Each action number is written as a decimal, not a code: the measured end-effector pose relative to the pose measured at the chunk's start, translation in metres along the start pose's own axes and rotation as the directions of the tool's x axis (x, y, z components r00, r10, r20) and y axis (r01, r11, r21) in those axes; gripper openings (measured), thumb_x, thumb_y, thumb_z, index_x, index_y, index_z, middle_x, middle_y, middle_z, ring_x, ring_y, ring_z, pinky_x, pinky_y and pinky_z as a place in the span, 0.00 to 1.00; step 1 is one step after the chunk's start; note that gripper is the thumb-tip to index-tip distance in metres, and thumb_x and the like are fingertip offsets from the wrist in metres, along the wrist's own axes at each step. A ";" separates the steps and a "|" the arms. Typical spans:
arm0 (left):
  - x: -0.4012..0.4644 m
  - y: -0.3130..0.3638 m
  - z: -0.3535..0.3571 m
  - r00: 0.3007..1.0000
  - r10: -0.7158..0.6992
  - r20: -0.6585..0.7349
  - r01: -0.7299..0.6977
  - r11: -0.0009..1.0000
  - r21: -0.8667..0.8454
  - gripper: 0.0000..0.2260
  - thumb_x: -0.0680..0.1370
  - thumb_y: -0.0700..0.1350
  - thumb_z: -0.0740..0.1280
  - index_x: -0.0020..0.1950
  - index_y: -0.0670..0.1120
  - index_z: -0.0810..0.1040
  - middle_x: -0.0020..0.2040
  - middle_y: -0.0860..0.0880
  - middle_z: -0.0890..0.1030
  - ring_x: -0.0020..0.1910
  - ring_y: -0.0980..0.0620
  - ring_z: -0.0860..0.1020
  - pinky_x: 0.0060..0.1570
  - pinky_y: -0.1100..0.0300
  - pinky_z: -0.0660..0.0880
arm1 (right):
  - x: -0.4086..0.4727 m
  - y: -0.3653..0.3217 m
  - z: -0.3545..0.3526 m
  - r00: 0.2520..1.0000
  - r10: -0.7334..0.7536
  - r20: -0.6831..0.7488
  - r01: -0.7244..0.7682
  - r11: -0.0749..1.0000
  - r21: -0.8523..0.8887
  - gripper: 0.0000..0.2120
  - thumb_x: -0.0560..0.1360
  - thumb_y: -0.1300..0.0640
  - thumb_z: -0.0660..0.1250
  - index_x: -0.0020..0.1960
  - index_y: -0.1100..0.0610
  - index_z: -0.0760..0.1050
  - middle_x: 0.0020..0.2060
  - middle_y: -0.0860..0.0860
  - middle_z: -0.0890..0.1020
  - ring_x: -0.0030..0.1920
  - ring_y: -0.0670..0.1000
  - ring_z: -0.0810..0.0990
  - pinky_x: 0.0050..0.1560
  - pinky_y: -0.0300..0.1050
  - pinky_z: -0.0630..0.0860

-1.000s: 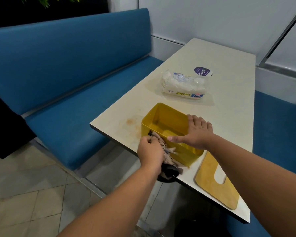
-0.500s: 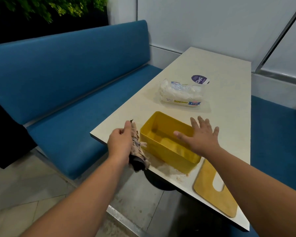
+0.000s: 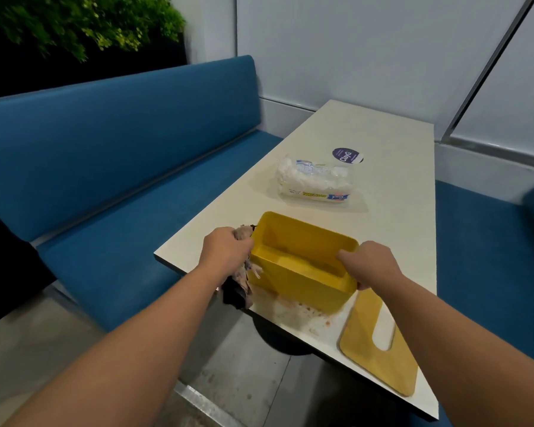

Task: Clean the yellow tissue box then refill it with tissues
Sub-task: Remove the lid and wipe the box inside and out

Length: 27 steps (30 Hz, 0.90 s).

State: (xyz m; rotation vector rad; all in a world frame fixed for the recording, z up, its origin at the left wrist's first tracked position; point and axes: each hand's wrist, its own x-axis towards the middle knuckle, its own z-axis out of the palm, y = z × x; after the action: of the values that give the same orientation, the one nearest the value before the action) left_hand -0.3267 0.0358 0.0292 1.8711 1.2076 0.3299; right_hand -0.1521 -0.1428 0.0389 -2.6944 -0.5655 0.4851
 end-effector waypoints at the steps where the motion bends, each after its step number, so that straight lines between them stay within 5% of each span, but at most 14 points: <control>1: -0.008 0.001 0.001 1.000 0.013 -0.018 -0.013 1.000 -0.007 0.10 0.75 0.47 0.66 0.43 0.40 0.79 0.38 0.44 0.80 0.40 0.46 0.80 0.36 0.55 0.76 | 0.005 -0.003 -0.002 0.999 -0.011 -0.030 0.010 1.000 -0.029 0.18 0.76 0.49 0.62 0.33 0.60 0.71 0.27 0.54 0.78 0.28 0.52 0.77 0.31 0.41 0.72; 5: -0.054 0.003 0.018 0.995 0.077 -0.057 -0.079 0.996 -0.030 0.11 0.77 0.53 0.68 0.41 0.46 0.77 0.36 0.50 0.79 0.28 0.59 0.77 0.25 0.65 0.68 | 0.030 -0.019 -0.010 0.991 -0.084 -0.101 0.073 0.992 -0.104 0.17 0.78 0.46 0.60 0.42 0.61 0.70 0.33 0.52 0.73 0.33 0.49 0.70 0.34 0.45 0.68; 10: -0.105 -0.010 0.064 0.985 0.112 -0.133 -0.127 0.985 -0.115 0.16 0.75 0.57 0.69 0.35 0.47 0.74 0.31 0.52 0.77 0.29 0.57 0.74 0.26 0.62 0.68 | 0.062 -0.034 0.000 0.984 -0.175 -0.041 0.164 0.967 -0.194 0.27 0.77 0.39 0.57 0.63 0.61 0.70 0.54 0.59 0.77 0.55 0.60 0.76 0.50 0.50 0.74; 15: -0.127 -0.012 0.082 0.998 0.028 -0.062 -0.054 0.888 -0.458 0.14 0.77 0.49 0.70 0.38 0.43 0.71 0.36 0.41 0.77 0.28 0.53 0.82 0.23 0.66 0.73 | 0.075 -0.043 0.012 0.970 -0.243 0.006 0.238 0.945 -0.225 0.30 0.76 0.37 0.59 0.66 0.59 0.69 0.59 0.60 0.76 0.59 0.61 0.74 0.56 0.53 0.75; 19: -0.123 -0.019 0.083 0.987 0.105 -0.122 -0.140 0.937 -0.321 0.14 0.76 0.52 0.70 0.35 0.50 0.71 0.31 0.52 0.75 0.29 0.61 0.79 0.26 0.67 0.72 | 0.074 -0.041 0.016 0.960 -0.266 0.084 0.278 0.934 -0.223 0.35 0.77 0.38 0.60 0.75 0.60 0.60 0.70 0.60 0.70 0.68 0.62 0.69 0.63 0.53 0.70; 23: -0.117 -0.047 0.071 0.987 -0.007 -0.162 -0.057 0.920 -0.388 0.06 0.75 0.56 0.70 0.44 0.56 0.78 0.38 0.56 0.82 0.39 0.60 0.80 0.38 0.61 0.78 | 0.036 -0.050 0.012 0.877 -0.449 -0.172 0.435 0.893 -0.113 0.28 0.78 0.45 0.63 0.73 0.58 0.65 0.70 0.58 0.69 0.68 0.59 0.68 0.66 0.53 0.67; 25: -0.106 -0.065 0.061 0.972 -0.184 -0.144 0.085 0.853 -0.515 0.05 0.76 0.56 0.69 0.47 0.56 0.77 0.43 0.55 0.83 0.44 0.56 0.82 0.46 0.53 0.80 | 0.005 -0.060 0.018 0.876 -0.482 -0.020 0.483 0.874 0.050 0.21 0.79 0.43 0.61 0.65 0.55 0.73 0.60 0.54 0.77 0.56 0.54 0.77 0.54 0.49 0.74; 27: -0.093 -0.076 0.055 0.948 -0.316 -0.036 0.220 0.732 -0.645 0.07 0.77 0.52 0.69 0.46 0.49 0.79 0.42 0.47 0.85 0.42 0.47 0.84 0.49 0.43 0.81 | -0.023 -0.067 0.032 0.828 -0.441 0.347 0.412 0.897 0.157 0.21 0.80 0.40 0.56 0.58 0.55 0.76 0.49 0.50 0.80 0.45 0.50 0.80 0.46 0.46 0.77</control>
State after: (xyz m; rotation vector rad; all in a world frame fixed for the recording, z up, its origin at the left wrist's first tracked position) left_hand -0.3855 -0.0584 -0.0416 1.0777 1.2428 0.6333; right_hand -0.2056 -0.0867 0.0426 -2.3008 -1.1980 0.8753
